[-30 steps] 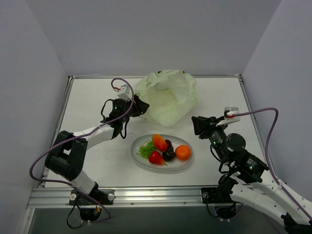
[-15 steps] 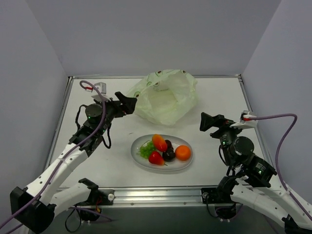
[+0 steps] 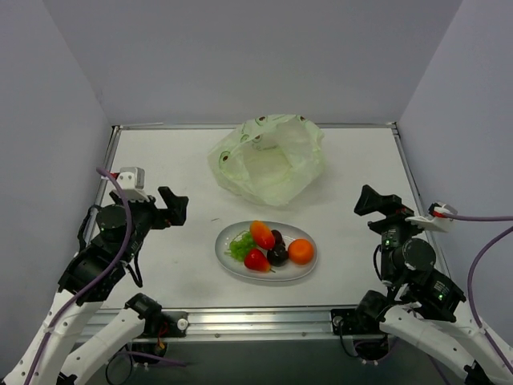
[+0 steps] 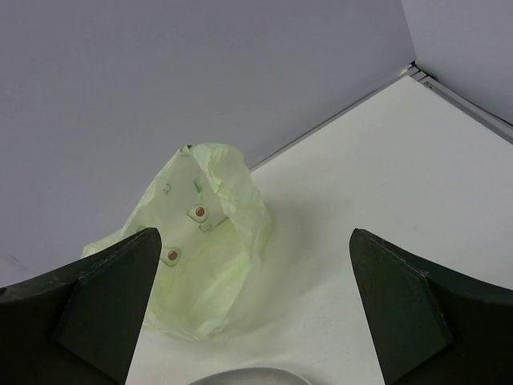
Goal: Take the fake fruits out of the plastic bag
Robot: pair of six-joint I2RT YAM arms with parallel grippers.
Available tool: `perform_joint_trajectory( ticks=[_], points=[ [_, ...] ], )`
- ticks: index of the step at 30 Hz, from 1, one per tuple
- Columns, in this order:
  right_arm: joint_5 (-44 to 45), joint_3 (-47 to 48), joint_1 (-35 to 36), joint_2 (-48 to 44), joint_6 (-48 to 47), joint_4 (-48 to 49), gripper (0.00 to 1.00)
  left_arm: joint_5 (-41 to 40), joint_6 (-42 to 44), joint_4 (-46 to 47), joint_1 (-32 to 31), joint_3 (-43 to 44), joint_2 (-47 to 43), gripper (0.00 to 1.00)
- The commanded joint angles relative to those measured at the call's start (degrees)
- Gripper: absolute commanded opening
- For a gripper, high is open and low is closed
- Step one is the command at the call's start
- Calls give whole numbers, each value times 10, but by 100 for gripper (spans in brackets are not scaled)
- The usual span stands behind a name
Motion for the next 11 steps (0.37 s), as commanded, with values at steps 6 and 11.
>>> perform_joint_trajectory(
  ticks=[6,11],
  points=[
    [17,37,3,68,0,14,100,16,78,-45,-2,57,15,94],
    [27,16,3,87,6,14,100,14,66,-47,-1,42,19,94]
  ],
)
